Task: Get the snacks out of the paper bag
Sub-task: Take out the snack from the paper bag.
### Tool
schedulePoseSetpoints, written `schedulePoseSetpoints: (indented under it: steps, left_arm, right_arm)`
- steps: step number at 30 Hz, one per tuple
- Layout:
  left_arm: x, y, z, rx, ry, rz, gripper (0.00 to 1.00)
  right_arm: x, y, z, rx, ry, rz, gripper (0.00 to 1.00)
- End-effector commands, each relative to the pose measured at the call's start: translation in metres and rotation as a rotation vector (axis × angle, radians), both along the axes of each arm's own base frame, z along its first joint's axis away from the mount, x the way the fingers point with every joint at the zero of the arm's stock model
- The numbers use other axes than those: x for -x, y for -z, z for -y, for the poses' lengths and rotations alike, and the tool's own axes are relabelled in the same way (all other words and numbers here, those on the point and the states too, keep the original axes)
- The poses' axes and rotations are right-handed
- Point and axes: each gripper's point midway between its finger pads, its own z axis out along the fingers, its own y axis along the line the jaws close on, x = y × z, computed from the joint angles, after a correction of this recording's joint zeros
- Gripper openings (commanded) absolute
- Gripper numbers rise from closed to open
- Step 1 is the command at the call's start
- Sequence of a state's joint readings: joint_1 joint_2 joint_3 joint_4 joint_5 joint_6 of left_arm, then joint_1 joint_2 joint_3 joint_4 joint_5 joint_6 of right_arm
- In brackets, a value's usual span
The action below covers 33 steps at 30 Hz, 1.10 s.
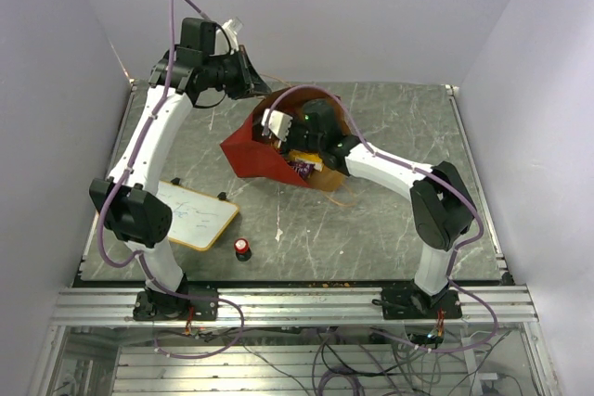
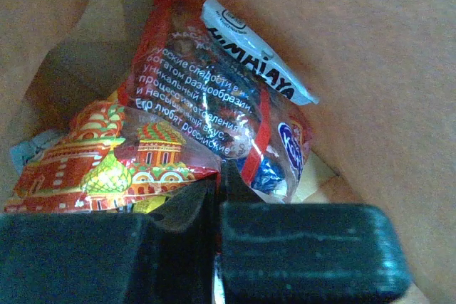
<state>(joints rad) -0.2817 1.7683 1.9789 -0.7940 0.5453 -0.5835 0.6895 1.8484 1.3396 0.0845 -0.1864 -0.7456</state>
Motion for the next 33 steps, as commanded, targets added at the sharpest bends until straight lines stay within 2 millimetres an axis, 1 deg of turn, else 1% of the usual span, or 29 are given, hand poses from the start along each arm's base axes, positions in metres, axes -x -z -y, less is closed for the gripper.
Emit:
schedulePoseSetpoints:
  steps: [1, 6, 10, 20, 22, 28, 31, 33]
  left_arm:
    - [0.005, -0.03, -0.008, 0.031, -0.009, 0.08, 0.07]
    - [-0.004, -0.034, -0.021, 0.042, -0.035, 0.084, 0.07]
    - [-0.008, -0.035, -0.029, 0.054, -0.052, 0.083, 0.07]
    - [-0.014, -0.031, -0.034, 0.065, -0.067, 0.065, 0.07]
    - [-0.016, -0.03, -0.036, 0.066, -0.074, 0.058, 0.07]
    - [-0.019, -0.024, -0.041, 0.061, -0.112, 0.028, 0.07]
    - [-0.02, -0.023, -0.042, 0.065, -0.123, 0.017, 0.07]
    - [-0.02, -0.025, -0.04, 0.08, -0.124, 0.016, 0.07]
  right_arm:
    - [-0.014, -0.094, -0.002, -0.218, 0.083, 0.104, 0.0]
    - [-0.012, -0.115, 0.001, -0.267, 0.119, 0.079, 0.0]
    - [-0.007, -0.127, 0.006, -0.287, 0.132, 0.074, 0.0]
    - [0.01, -0.171, 0.016, -0.356, 0.146, 0.042, 0.0]
    - [0.014, -0.181, 0.017, -0.378, 0.143, 0.037, 0.0]
    - [0.03, -0.223, 0.02, -0.479, 0.128, 0.024, 0.0]
    - [0.042, -0.239, 0.018, -0.526, 0.092, 0.001, 0.0]
    - [0.05, -0.245, 0.016, -0.552, 0.064, -0.019, 0.0]
